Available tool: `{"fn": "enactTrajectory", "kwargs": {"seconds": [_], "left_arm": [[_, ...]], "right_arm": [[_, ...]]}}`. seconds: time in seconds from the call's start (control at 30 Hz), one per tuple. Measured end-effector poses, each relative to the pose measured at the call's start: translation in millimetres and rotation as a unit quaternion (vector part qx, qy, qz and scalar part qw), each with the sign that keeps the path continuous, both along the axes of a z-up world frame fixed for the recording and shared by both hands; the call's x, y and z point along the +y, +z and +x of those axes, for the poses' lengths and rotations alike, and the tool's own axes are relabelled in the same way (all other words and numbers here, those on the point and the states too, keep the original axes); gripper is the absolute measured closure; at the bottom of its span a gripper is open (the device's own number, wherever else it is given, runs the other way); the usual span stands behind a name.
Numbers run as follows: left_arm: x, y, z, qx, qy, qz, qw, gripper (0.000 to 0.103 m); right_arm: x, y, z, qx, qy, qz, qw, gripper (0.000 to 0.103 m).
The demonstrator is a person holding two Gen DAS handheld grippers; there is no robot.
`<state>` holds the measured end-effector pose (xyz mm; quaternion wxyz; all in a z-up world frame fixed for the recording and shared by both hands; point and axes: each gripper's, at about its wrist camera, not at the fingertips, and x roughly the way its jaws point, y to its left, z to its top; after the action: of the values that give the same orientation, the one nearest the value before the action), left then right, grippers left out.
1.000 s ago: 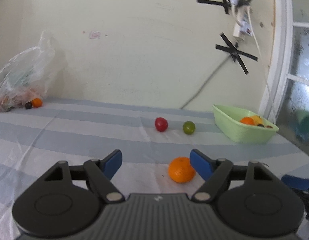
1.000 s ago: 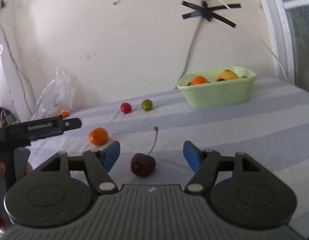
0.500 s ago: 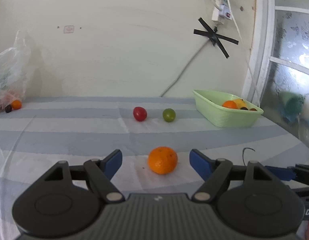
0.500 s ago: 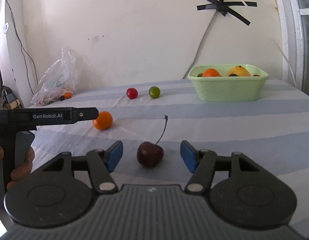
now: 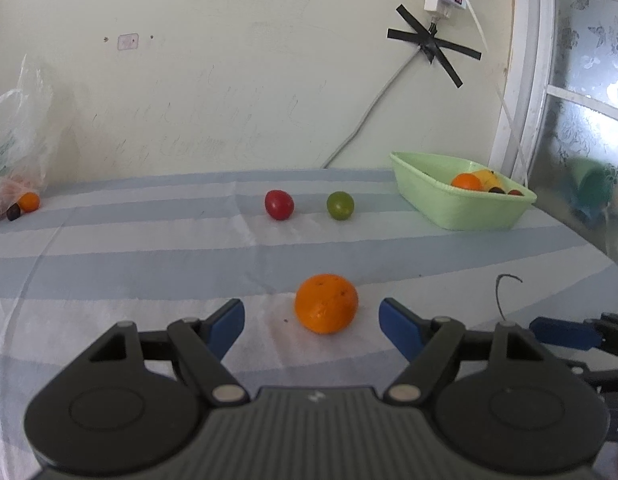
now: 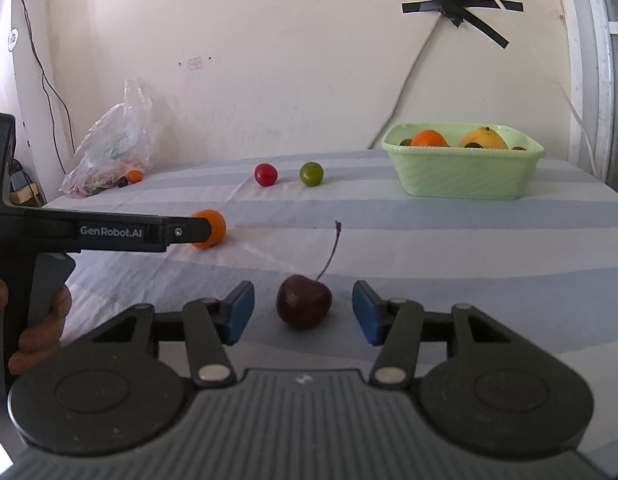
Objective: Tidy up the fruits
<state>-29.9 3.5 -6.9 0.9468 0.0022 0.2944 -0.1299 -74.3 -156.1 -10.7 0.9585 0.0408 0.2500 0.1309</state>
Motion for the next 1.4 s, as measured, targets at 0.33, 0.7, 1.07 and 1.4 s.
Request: {"fn": "enactTrajectory", "kwargs": {"seconds": [0.33,0.7,1.07,1.4], "left_arm": [[-4.6,-1.5,1.2,0.0,0.008,0.019,0.9998,0.027],[-4.2,-0.6,-1.5,-0.008,0.014,0.024,0.9996,0.025],[-4.6,0.8,-3.2,-0.02,0.019,0.031,0.9991,0.021],[-5.4,2.0,-4.6,-0.03,0.024,0.039,0.9985,0.017]], "right_arm": [[0.4,0.0,-1.5,-0.004,-0.009,0.002,1.0,0.046],[-1.0,0.8,-3.8,-0.011,-0.008,0.005,1.0,0.046],[-0.9,1.5,-5.8,-0.019,-0.01,0.002,1.0,0.046],[-1.3,1.6,-6.1,-0.02,-0.011,0.003,1.0,0.045]]}}
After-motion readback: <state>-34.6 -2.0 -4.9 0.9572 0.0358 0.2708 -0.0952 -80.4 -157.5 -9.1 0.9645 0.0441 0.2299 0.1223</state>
